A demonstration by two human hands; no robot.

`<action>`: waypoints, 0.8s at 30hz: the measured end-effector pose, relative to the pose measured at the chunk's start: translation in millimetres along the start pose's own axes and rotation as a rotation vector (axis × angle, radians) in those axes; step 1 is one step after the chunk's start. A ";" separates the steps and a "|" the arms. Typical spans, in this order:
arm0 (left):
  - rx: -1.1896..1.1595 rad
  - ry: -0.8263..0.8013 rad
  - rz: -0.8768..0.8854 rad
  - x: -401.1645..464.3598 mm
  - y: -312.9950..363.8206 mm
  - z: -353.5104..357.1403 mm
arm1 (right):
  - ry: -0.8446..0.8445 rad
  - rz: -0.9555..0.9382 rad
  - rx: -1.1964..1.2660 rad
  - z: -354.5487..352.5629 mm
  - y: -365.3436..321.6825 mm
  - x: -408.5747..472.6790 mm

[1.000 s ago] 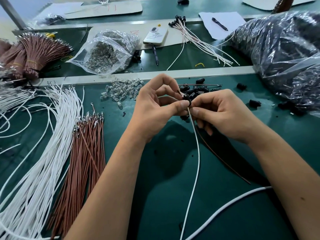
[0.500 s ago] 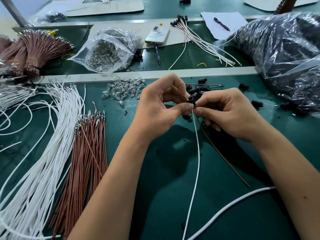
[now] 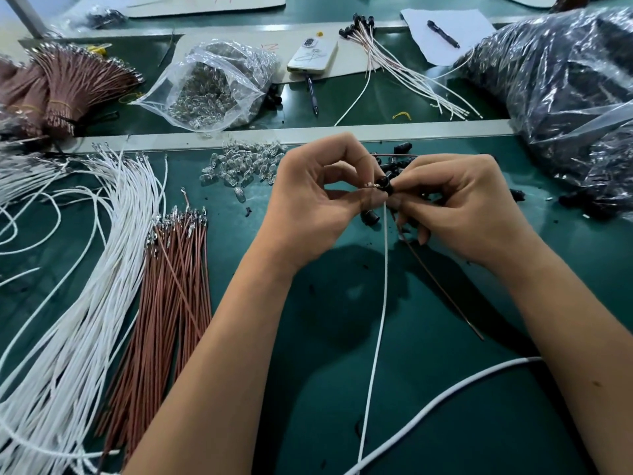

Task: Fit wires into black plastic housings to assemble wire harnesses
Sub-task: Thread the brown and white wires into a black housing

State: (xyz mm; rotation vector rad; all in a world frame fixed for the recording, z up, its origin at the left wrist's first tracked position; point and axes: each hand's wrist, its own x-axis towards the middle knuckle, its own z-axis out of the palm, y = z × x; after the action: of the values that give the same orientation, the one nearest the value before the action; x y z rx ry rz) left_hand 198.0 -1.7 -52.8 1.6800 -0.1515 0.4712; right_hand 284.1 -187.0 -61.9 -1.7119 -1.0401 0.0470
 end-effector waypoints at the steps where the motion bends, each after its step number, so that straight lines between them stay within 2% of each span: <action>1: -0.002 -0.002 0.009 -0.1 0.3 0.1 | 0.007 -0.002 -0.004 0.1 -0.1 0.0; 16: 0.039 -0.011 0.038 -0.4 1.7 0.0 | 0.037 -0.016 -0.069 -0.3 0.2 1.2; 24: 0.007 -0.029 -0.107 -3.5 0.3 -0.3 | 0.039 -0.082 -0.160 0.1 1.0 2.1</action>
State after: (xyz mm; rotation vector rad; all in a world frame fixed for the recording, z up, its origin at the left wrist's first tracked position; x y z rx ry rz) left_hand 194.7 -2.1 -53.9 1.6934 -0.0801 0.3677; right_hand 286.0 -185.7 -61.8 -1.8046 -1.1088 -0.1249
